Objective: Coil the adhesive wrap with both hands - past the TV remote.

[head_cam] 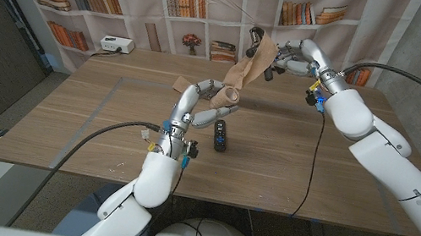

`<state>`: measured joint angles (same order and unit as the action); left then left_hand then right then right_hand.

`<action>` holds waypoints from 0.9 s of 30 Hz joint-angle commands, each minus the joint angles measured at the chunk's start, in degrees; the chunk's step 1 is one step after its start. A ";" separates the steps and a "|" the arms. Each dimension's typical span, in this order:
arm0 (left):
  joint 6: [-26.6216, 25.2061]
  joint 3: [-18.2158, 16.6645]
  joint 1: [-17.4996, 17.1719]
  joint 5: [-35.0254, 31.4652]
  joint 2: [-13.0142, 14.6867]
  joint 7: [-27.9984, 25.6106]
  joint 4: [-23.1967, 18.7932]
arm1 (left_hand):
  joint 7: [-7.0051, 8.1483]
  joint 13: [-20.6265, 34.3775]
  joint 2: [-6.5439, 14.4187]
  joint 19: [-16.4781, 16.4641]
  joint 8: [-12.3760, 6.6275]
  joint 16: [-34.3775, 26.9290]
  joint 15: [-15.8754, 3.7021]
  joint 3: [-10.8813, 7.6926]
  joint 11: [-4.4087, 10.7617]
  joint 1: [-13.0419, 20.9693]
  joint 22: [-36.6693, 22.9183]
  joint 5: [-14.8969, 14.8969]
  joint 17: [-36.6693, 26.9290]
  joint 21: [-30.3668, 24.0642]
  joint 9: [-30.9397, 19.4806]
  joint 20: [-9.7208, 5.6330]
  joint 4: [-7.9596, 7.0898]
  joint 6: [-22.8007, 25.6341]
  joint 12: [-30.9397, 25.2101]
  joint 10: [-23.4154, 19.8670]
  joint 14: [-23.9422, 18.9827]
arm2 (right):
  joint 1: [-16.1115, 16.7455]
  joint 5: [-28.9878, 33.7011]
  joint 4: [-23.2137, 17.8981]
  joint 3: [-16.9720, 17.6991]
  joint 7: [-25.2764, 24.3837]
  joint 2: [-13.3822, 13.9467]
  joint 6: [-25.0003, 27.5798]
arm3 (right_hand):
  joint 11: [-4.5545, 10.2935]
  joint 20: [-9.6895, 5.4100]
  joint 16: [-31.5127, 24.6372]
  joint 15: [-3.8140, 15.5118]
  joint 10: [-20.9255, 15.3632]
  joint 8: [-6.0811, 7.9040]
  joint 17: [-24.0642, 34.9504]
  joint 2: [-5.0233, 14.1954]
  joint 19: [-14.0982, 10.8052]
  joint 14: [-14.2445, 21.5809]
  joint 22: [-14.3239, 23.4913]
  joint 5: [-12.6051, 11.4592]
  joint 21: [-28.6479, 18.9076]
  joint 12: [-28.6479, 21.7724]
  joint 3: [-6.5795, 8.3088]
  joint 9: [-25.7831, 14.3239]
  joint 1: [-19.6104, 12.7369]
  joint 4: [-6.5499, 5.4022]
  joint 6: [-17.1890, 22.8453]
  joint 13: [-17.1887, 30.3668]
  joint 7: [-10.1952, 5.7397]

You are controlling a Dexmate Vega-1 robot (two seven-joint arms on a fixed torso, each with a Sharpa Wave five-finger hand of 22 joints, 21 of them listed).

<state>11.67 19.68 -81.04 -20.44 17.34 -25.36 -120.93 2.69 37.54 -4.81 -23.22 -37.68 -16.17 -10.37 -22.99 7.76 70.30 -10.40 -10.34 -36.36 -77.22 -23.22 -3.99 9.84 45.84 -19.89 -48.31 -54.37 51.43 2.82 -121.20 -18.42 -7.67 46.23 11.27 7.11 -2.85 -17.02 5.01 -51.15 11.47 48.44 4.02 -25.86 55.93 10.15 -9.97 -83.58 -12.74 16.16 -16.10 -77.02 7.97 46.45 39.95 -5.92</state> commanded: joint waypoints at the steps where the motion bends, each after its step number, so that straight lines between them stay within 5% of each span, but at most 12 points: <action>1: -0.79 -2.06 -1.98 3.68 -0.67 -2.01 -0.86 | -0.19 0.04 11.46 0.30 -0.27 0.15 -2.98 -0.33 0.09 11.36 -0.03 -0.16 0.01 -0.40 -1.56 -0.15 -0.35 0.77 0.26 -0.62 -3.70 | 2.08 -0.93 -1.21 1.34 -0.75 1.10 -1.00 | 0.09 -6.13 -0.39 8.58 -0.66 0.39 0.08 2.06 0.07 4.02 -0.02 -0.56 -0.50 -0.38 7.73 -0.29 -1.91 1.26 0.02 0.12 0.02; 27: -2.08 -5.04 -5.05 11.06 -0.41 -3.85 -0.81 | -0.54 -0.05 11.41 0.67 -0.26 0.37 -2.80 -0.23 0.10 11.42 -0.01 -0.37 -0.34 -0.76 -0.93 0.02 -0.40 1.57 0.71 -1.00 -3.80 | 6.13 -2.59 -3.36 3.10 -0.42 3.62 -2.52 | 0.32 -6.16 -0.25 8.58 -0.78 0.41 0.08 2.04 0.23 4.00 -0.03 -0.55 -0.56 -0.29 7.72 -0.27 -1.89 1.26 0.14 -0.04 -0.15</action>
<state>9.88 15.76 -85.13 -11.57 16.76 -28.24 -122.23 2.48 37.41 -4.90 -22.60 -37.70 -15.70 -10.25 -22.99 7.78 70.39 -10.40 -10.34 -36.51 -77.62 -23.22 -4.00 9.84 46.28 -19.23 -48.94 -54.88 55.84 0.72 -123.39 -15.97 -8.47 48.56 8.95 7.11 -2.66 -16.79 5.03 -51.15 11.66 48.44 4.02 -25.73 55.94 10.15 -10.13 -83.92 -12.98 16.16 -16.11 -77.02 7.97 46.45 39.66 -5.92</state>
